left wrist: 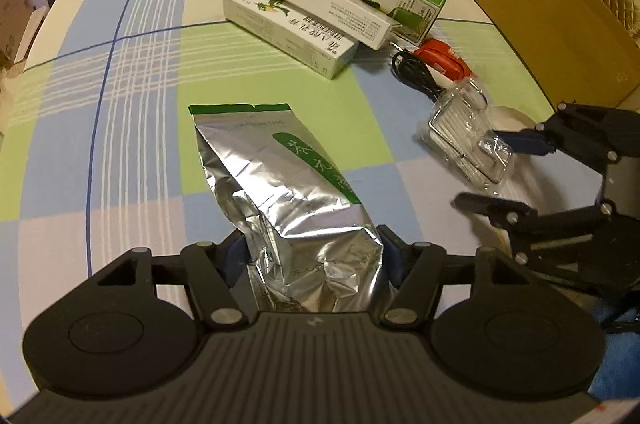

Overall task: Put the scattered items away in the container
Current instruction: 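Close the left tool on the foil bag while the right tool grips the clear plastic box, then carry the foil bag with the left tool while the right tool carries the clear box to the cardboard box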

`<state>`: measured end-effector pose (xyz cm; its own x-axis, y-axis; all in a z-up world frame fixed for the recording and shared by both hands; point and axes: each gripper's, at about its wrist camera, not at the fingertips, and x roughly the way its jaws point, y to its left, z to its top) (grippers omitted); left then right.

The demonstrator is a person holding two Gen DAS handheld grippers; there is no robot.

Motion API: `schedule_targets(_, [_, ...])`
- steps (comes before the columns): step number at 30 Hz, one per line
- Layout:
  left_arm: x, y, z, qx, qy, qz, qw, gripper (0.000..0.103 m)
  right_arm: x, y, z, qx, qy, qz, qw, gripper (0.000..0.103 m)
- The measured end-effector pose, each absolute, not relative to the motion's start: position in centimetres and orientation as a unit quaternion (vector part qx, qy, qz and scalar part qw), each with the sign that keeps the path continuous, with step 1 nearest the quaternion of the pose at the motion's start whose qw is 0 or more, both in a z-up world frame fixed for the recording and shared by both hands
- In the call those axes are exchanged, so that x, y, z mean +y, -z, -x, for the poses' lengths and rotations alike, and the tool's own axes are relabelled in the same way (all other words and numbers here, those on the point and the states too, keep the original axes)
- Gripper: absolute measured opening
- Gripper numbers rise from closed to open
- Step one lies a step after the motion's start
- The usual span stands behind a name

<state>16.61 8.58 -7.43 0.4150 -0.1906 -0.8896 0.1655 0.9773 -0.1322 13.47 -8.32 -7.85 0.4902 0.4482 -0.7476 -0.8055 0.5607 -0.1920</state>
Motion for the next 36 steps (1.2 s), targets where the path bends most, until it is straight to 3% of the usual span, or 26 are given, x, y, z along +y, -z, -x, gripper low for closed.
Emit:
schedule_targets(8, [9.1,7.8,-17.0,0.53,0.08,0.048,0.843,0.069,-8.3,8.2,-13.8,0.334,-0.378,0.264,0.822,0.046])
schedule_targets(10, [9.2,7.8,-17.1,0.53,0.076,0.055,0.843,0.071,-8.2,8.2,-13.7,0.331,-0.367,0.271,0.826,0.032])
schedule_targets(11, [9.3,7.8,-17.1,0.529,0.073,0.058,0.843,0.071,-8.2,8.3,-13.6,0.333,-0.364,0.272,0.826,0.03])
schedule_targets(19, [8.8,8.2,-17.0,0.525,0.053,0.051,0.848,0.073,-8.7,8.0,-13.5,0.34,-0.361,0.256,0.83,0.028])
schedule_targets(27, [7.8,7.8,-16.6,0.522,0.068,0.024,0.85,0.051,-9.0,7.3,-13.1,0.334,-0.364,0.241,0.836,0.028])
schedule_targets(36, [7.5,6.5,-14.7,0.52,0.084,0.012,0.85,0.047,-9.9,5.7,-12.8,0.317,-0.357,0.217,0.852,0.028])
